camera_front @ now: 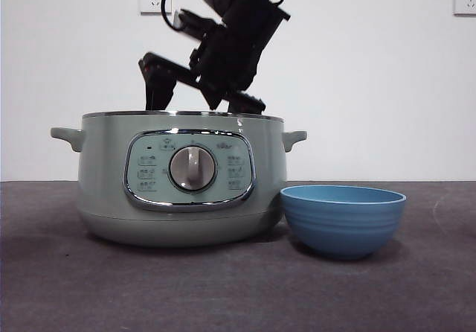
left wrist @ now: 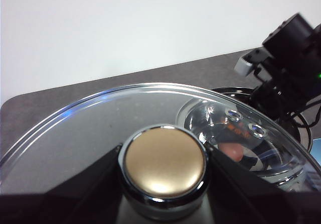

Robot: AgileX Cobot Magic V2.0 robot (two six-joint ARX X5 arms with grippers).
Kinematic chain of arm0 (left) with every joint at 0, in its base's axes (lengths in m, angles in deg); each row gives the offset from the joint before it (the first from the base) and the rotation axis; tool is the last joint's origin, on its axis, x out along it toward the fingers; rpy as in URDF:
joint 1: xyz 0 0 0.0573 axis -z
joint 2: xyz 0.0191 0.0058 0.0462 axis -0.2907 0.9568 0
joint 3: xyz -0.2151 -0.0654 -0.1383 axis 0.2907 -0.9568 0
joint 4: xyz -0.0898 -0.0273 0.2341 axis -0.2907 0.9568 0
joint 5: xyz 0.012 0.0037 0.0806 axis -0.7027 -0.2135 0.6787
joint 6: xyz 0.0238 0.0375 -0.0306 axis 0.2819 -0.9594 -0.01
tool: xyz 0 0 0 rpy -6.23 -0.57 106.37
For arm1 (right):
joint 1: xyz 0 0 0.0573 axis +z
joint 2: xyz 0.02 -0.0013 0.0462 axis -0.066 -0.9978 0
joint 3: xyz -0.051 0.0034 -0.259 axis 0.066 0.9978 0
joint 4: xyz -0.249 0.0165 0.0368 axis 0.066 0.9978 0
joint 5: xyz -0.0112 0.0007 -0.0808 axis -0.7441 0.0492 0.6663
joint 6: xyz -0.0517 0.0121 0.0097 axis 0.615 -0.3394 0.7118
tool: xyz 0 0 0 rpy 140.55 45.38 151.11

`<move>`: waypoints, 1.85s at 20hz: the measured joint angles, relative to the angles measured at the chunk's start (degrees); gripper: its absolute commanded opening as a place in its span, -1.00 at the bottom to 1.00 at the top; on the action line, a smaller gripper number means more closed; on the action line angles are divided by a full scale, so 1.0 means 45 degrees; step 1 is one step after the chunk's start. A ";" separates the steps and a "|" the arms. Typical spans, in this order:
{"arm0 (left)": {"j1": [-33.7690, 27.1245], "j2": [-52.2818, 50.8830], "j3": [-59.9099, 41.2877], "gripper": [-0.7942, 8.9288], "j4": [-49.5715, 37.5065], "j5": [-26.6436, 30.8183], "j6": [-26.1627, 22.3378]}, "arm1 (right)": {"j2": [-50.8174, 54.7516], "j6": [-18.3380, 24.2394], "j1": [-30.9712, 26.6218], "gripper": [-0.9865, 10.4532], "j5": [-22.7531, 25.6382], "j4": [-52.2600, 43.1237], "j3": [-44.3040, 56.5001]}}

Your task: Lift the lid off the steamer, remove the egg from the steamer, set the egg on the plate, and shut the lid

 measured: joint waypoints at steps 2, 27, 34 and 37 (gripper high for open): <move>0.0000 0.0000 0.0000 -0.85 0.0005 -0.0010 0.0000 | -0.0379 -0.0005 0.0049 0.10 0.0015 0.0015 0.0000; 0.0000 0.0000 0.0000 -0.85 -0.0015 -0.0029 0.0000 | 0.0189 -0.0136 0.0384 -0.85 0.0670 0.0301 -0.0015; 0.0000 0.0034 0.0000 -0.85 -0.0709 -0.1141 0.0005 | 0.6567 0.1433 0.0267 -0.85 0.1681 0.4881 -0.0044; 0.0005 0.0345 0.0000 -0.85 -0.0831 -0.1496 0.0005 | 0.8199 0.1715 -0.0311 -0.85 0.1710 0.7266 -0.0044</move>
